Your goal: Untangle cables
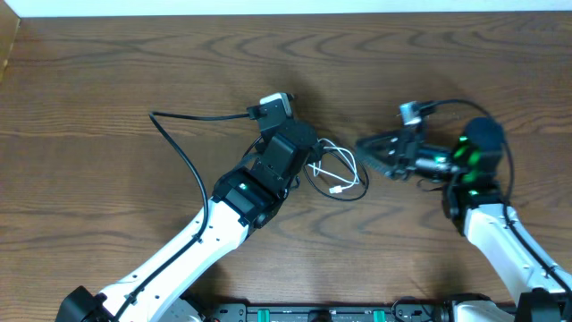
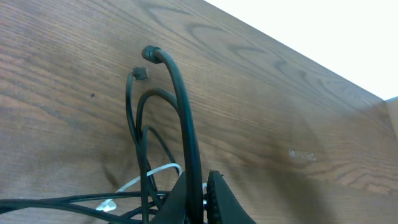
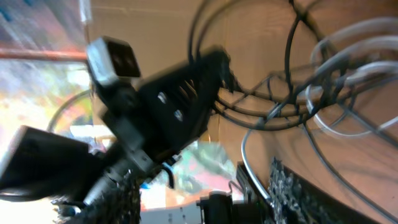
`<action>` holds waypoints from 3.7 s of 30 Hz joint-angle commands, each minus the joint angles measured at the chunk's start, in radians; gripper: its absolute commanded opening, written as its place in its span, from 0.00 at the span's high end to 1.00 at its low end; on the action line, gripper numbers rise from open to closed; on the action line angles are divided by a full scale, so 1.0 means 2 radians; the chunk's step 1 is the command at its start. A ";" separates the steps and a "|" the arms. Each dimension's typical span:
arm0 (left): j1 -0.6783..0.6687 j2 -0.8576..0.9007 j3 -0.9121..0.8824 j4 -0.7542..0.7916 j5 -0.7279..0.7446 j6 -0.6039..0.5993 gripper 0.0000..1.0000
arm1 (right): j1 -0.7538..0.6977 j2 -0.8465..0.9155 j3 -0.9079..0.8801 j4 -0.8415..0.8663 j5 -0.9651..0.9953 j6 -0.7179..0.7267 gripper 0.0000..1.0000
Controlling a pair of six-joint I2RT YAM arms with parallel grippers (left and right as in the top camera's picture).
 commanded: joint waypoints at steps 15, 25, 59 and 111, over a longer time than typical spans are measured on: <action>0.002 -0.002 0.002 0.006 -0.004 0.077 0.92 | 0.008 -0.002 0.002 -0.097 0.104 -0.263 0.39; 0.002 -0.002 0.002 -0.059 -0.004 -0.322 0.92 | 0.001 -0.002 0.002 -0.137 0.150 -0.214 0.41; 0.002 -0.002 0.003 -0.022 0.062 -0.587 0.92 | 0.020 -0.143 0.002 -0.390 0.271 -0.226 0.56; 0.028 -0.003 0.003 -0.174 0.032 -0.289 0.32 | -0.077 -0.205 0.002 -0.419 0.618 -0.295 0.98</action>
